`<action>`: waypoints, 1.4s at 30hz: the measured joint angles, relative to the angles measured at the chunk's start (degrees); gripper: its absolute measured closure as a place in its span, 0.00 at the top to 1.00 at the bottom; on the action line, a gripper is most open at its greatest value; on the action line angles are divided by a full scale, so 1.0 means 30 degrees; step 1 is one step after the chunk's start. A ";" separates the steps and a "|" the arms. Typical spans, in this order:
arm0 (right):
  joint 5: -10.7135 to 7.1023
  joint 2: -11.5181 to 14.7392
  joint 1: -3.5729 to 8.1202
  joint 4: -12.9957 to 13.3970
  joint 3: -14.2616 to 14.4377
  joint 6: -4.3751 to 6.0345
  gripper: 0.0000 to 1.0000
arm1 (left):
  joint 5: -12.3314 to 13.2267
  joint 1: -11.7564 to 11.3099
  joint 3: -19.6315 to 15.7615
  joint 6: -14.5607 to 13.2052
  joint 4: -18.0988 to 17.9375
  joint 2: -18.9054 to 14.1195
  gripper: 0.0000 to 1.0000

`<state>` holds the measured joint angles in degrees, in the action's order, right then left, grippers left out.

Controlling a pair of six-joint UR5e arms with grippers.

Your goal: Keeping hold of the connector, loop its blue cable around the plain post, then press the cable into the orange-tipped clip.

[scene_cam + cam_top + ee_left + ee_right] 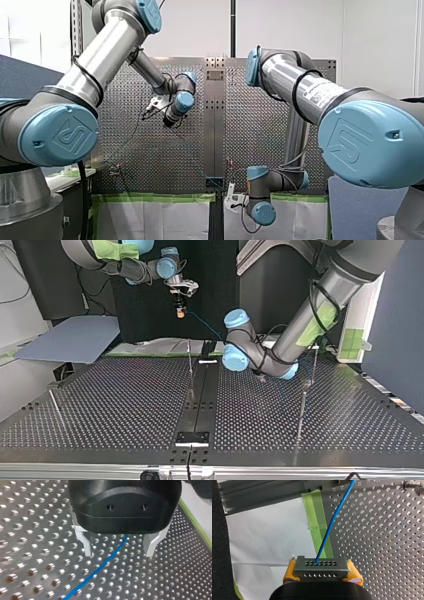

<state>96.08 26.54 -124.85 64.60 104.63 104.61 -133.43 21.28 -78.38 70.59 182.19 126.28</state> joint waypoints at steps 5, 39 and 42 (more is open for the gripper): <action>-0.0001 -0.0006 0.0000 -0.0018 -0.0003 0.0000 0.00 | 0.0046 -0.0004 0.0000 -0.0030 -0.0241 0.0555 1.00; -0.0030 -0.0010 -0.0001 0.0179 -0.0003 0.0125 0.00 | 0.0591 0.0278 0.0091 0.0611 -0.1967 0.1710 1.00; -0.0037 -0.0010 -0.0001 0.0178 -0.0002 0.0120 0.00 | 0.0781 0.0307 0.0104 0.0765 -0.2058 0.1713 1.00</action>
<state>95.97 26.51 -124.85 65.14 104.62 104.97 -131.08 22.20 -78.06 72.89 176.02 131.42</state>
